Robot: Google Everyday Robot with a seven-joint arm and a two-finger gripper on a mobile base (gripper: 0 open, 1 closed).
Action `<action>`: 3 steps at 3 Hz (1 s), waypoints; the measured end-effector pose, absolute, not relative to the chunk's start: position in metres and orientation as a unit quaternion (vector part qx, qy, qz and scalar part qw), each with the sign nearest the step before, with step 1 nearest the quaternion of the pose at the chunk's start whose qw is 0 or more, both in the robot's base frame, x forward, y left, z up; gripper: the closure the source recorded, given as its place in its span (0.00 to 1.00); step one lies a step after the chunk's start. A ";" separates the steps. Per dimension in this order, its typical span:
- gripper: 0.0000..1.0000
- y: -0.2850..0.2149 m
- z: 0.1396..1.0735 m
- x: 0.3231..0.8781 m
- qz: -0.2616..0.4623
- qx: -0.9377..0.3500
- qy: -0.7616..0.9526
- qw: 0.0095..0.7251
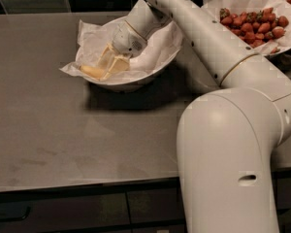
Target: Pick banana from white bowl
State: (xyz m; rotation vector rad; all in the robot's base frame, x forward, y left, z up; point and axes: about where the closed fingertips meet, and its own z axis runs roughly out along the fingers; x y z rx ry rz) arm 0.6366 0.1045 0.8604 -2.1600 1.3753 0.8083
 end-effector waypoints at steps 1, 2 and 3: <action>0.94 0.102 0.865 0.636 0.288 -0.782 0.502 0.232; 1.00 0.081 0.894 0.643 0.260 -0.771 0.515 0.272; 1.00 0.059 0.933 0.649 0.247 -0.752 0.510 0.336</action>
Offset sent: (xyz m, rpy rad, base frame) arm 0.0123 -0.0589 0.0761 0.0698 -0.1779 -0.1687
